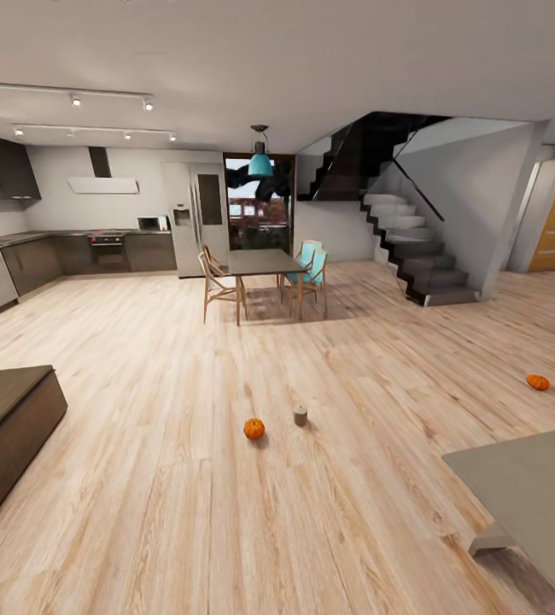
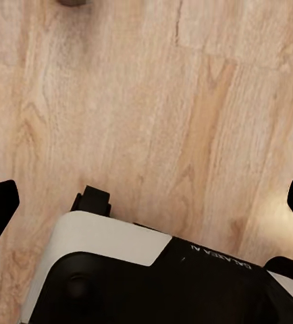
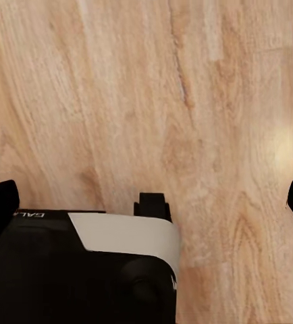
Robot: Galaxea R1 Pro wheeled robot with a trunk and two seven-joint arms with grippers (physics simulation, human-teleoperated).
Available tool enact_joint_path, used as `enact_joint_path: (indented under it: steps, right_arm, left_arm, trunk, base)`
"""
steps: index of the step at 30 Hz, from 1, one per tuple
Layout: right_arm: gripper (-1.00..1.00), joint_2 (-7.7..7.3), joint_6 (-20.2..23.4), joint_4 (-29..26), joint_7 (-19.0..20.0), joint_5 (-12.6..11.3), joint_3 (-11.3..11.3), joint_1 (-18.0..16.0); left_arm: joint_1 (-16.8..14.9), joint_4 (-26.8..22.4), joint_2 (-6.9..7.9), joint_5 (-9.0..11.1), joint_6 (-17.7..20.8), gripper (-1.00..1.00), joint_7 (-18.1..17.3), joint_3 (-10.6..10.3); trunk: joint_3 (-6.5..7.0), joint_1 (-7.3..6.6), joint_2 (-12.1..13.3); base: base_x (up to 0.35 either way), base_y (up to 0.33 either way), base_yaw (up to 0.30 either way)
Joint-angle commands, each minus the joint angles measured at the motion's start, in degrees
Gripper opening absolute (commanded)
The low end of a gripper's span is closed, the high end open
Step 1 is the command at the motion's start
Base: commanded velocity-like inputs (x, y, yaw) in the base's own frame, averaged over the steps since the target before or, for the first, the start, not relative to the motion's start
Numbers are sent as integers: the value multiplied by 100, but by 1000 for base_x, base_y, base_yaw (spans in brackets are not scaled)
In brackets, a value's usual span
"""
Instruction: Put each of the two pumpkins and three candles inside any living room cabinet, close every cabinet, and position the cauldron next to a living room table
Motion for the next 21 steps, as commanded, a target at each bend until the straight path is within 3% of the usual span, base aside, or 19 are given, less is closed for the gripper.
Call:
enact_joint_path:
  steps: [1, 13, 21]
  right_arm:
    - [100, 0, 37, -12, -2, 37, 2, -81]
    - [100, 27, -2, -11, 6, 39, 10, -170]
    - [100, 35, -20, -6, 43, 37, 28, -171]
  left_arm:
    - [-126, -13, -10, 20, 39, 100, 6, 39]
    - [-494, 34, -21, 12, 47, 100, 6, 29]
    - [-532, 78, -20, -2, 47, 100, 6, -9]
  trunk:
    - [11, -22, 37]
    - [227, -286, 518]
    - [370, -462, 839]
  base:
    - [0, 0, 0]
    - [0, 0, 0]
    - [0, 0, 0]
